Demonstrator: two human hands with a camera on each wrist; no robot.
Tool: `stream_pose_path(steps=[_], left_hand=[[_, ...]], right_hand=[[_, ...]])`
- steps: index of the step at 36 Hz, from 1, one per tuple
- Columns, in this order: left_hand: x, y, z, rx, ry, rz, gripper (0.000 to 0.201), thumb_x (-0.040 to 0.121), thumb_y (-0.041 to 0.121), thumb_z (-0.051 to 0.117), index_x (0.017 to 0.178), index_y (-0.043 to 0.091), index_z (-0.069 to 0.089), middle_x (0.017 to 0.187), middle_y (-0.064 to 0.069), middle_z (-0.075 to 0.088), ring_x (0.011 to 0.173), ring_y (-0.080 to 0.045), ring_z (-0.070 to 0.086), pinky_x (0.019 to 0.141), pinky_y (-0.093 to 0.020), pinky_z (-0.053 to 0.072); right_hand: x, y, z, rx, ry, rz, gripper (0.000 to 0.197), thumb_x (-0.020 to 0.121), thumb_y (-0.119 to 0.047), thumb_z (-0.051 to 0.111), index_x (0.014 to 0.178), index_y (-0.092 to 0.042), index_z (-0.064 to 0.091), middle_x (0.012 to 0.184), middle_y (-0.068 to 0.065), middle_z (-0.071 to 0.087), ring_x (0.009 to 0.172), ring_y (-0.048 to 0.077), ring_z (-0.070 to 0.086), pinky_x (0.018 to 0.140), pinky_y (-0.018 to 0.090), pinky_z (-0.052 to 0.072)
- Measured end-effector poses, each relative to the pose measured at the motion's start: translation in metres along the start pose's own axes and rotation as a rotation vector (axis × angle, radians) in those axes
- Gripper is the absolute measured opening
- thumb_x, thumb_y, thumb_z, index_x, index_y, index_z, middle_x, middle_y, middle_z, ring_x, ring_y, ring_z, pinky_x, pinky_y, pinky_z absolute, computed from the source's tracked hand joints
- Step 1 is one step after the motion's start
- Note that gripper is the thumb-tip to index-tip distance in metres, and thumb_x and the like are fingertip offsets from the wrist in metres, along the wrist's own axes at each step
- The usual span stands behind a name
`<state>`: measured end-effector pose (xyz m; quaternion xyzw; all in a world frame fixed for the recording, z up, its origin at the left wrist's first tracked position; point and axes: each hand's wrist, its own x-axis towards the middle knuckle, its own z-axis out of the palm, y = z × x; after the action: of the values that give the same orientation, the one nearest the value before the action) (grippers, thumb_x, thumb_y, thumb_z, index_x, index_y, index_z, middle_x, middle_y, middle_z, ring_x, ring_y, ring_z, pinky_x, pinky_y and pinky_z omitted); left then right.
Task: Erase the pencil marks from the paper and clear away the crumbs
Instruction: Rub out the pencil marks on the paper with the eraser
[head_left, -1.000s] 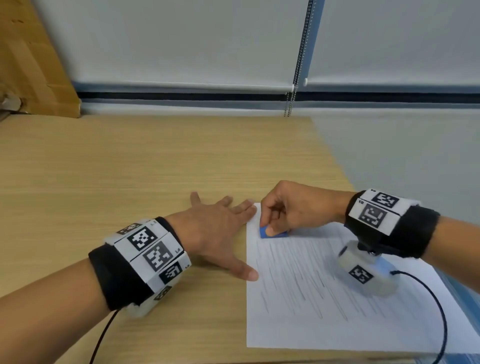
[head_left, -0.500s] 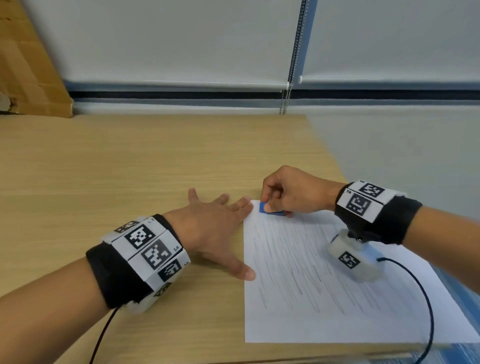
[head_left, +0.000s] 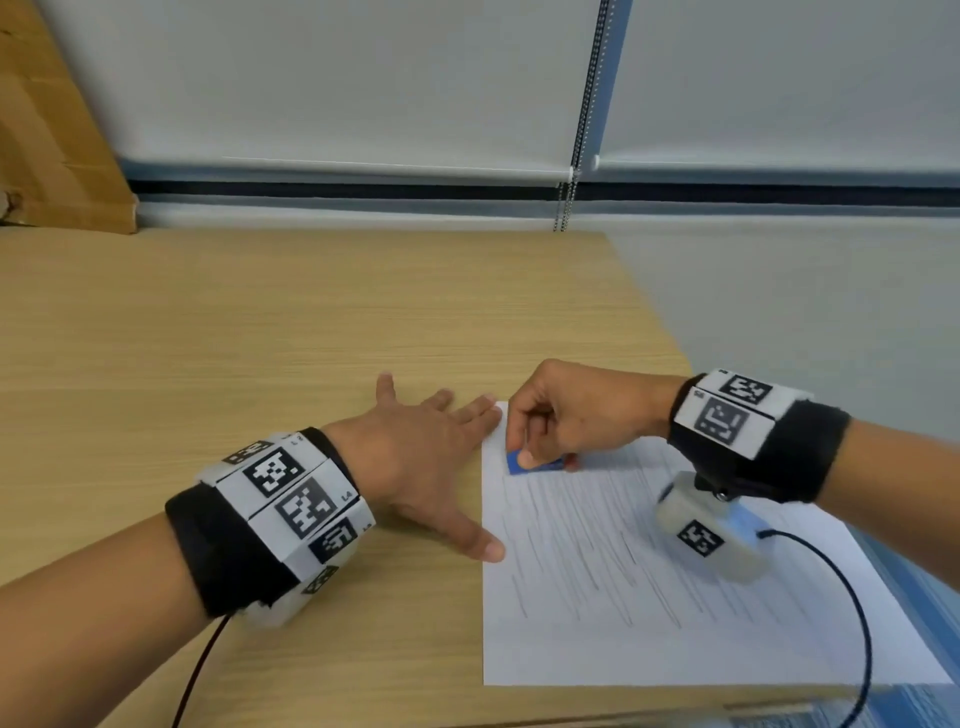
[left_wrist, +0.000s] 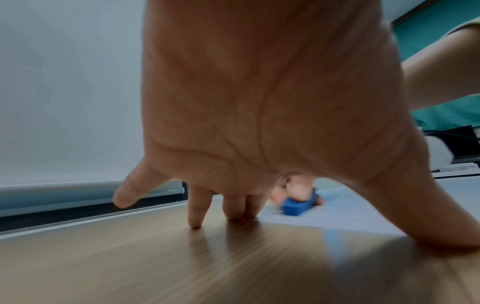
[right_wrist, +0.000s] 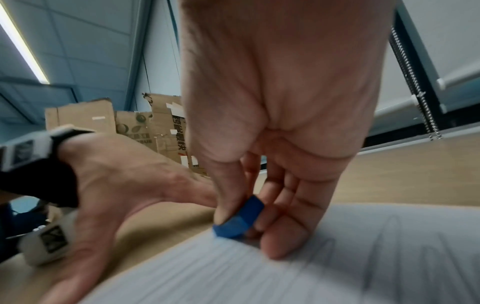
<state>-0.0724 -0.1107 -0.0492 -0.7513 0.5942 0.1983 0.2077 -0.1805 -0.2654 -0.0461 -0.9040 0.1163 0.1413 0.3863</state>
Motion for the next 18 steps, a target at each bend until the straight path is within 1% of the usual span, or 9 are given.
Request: stream_pose_path(steps=[2,4,5,6,8,10,12,16,18], left_hand=[[0.000,0.001,0.000,0.006,-0.001,-0.004,0.132,0.059,0.092,0.049,0.151,0.030,-0.021,0.159,0.015,-0.020,0.149,-0.019,-0.008,0.108,-0.072,-0.009],[-0.001,0.001,0.000,0.006,-0.003,-0.011,0.131,0.060,0.092,0.049,0.151,0.029,-0.021,0.159,0.016,-0.020,0.149,-0.018,-0.009,0.108,-0.071,-0.008],[-0.001,0.002,-0.001,0.010,-0.003,-0.012,0.131,0.060,0.092,0.049,0.151,0.029,-0.021,0.159,0.016,-0.020,0.149,-0.018,-0.009,0.108,-0.071,-0.008],[-0.001,0.002,-0.001,0.011,-0.003,-0.012,0.131,0.060,0.092,0.049,0.151,0.030,-0.021,0.159,0.015,-0.020,0.149,-0.019,-0.009,0.108,-0.072,-0.008],[-0.001,0.002,-0.001,0.006,-0.005,-0.005,0.130,0.060,0.092,0.050,0.151,0.030,-0.020,0.159,0.015,-0.019,0.149,-0.019,-0.009,0.108,-0.071,-0.008],[0.000,0.001,-0.001,-0.002,-0.004,-0.003,0.131,0.060,0.091,0.051,0.152,0.030,-0.019,0.159,0.015,-0.019,0.149,-0.020,-0.008,0.108,-0.071,-0.008],[-0.001,0.002,-0.002,-0.005,-0.006,-0.005,0.131,0.060,0.091,0.051,0.152,0.030,-0.020,0.159,0.015,-0.020,0.149,-0.019,-0.009,0.108,-0.071,-0.007],[0.001,0.001,-0.002,-0.008,-0.020,-0.014,0.133,0.058,0.092,0.051,0.151,0.030,-0.022,0.158,0.016,-0.022,0.149,-0.019,-0.010,0.107,-0.073,-0.009],[0.002,0.000,-0.002,0.003,-0.017,-0.010,0.134,0.057,0.093,0.049,0.151,0.030,-0.022,0.158,0.016,-0.022,0.149,-0.020,-0.010,0.107,-0.073,-0.008]], right_hand=[[0.005,0.002,-0.003,-0.021,0.108,0.020,0.007,0.084,-0.012,0.071,0.089,-0.008,0.068,0.067,0.007,0.065,0.058,0.021,0.063,0.062,0.036,0.058],[0.006,0.002,-0.002,-0.028,0.192,0.021,0.005,0.084,-0.013,0.071,0.086,-0.010,0.067,0.065,0.007,0.065,0.054,0.022,0.062,0.058,0.032,0.056],[0.004,0.002,0.000,-0.014,0.201,0.013,0.006,0.084,-0.012,0.071,0.085,-0.009,0.066,0.065,0.007,0.065,0.053,0.021,0.061,0.057,0.032,0.055],[0.002,0.002,0.004,0.008,0.180,0.001,0.006,0.083,-0.011,0.071,0.085,-0.007,0.066,0.065,0.008,0.065,0.053,0.020,0.060,0.057,0.033,0.055],[-0.005,-0.002,0.012,0.049,0.071,-0.027,0.006,0.083,-0.008,0.072,0.085,-0.005,0.067,0.066,0.010,0.066,0.054,0.019,0.060,0.060,0.035,0.055],[-0.008,-0.004,0.015,0.056,-0.014,-0.041,0.008,0.083,-0.006,0.072,0.088,-0.002,0.068,0.067,0.011,0.064,0.051,0.013,0.058,0.057,0.031,0.054],[-0.006,-0.006,0.011,0.039,0.006,-0.034,0.008,0.083,-0.006,0.071,0.089,-0.002,0.068,0.067,0.011,0.063,0.049,0.008,0.056,0.056,0.029,0.053],[0.003,-0.001,0.004,0.019,0.167,0.009,0.005,0.083,-0.008,0.071,0.083,-0.007,0.066,0.059,0.004,0.062,0.043,0.008,0.056,0.054,0.030,0.052],[0.000,0.000,0.008,0.027,0.155,-0.006,0.006,0.083,-0.008,0.071,0.084,-0.005,0.066,0.062,0.010,0.064,0.048,0.011,0.058,0.055,0.030,0.053]])
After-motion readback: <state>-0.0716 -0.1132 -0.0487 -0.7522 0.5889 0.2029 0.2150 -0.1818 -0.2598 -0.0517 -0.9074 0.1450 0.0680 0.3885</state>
